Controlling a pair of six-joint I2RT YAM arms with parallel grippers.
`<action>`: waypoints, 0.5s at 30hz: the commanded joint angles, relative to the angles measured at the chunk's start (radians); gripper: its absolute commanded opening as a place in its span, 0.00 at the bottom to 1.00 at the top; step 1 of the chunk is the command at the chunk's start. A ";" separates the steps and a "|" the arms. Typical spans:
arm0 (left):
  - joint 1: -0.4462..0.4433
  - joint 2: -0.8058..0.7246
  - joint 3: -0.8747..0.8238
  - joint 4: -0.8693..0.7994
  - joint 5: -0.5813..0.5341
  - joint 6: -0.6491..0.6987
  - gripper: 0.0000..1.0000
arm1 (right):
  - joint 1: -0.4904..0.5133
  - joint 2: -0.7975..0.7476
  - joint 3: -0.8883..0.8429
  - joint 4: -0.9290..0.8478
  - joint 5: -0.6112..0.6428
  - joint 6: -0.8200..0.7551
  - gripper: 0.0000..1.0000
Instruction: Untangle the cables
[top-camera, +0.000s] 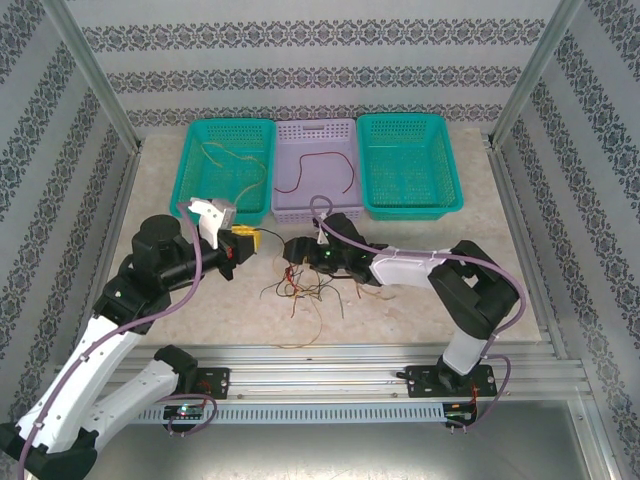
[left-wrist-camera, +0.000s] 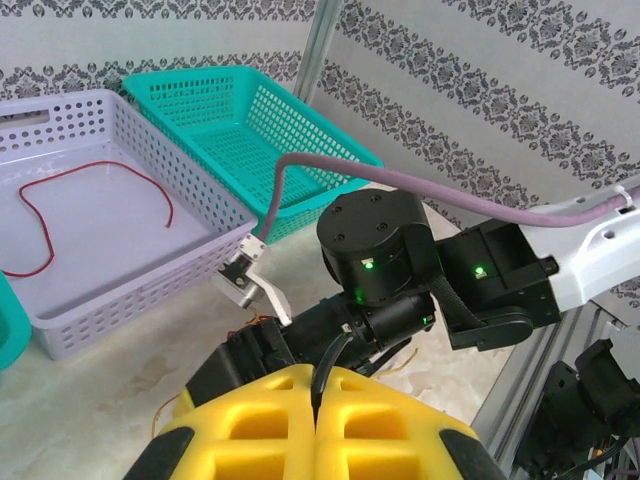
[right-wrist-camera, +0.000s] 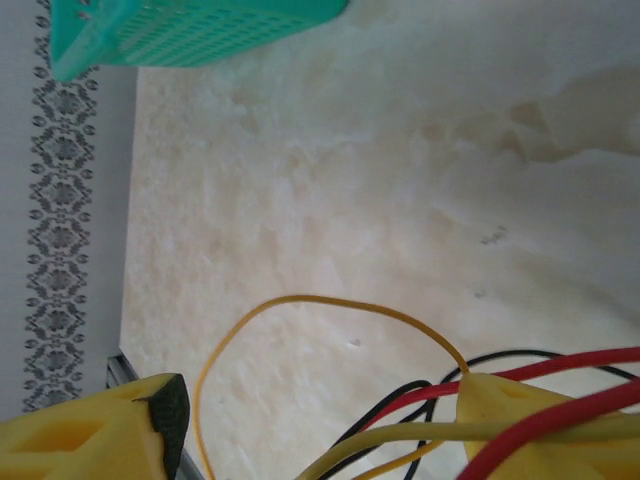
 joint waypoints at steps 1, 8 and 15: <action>-0.013 -0.007 -0.014 0.085 0.037 0.022 0.00 | 0.006 0.028 0.037 0.077 0.044 0.057 0.65; -0.014 -0.044 -0.027 0.074 0.015 0.034 0.00 | -0.026 -0.040 0.009 0.026 0.190 -0.012 0.00; -0.015 -0.103 0.023 -0.022 -0.086 0.044 0.00 | -0.151 -0.302 -0.136 -0.083 0.330 -0.091 0.00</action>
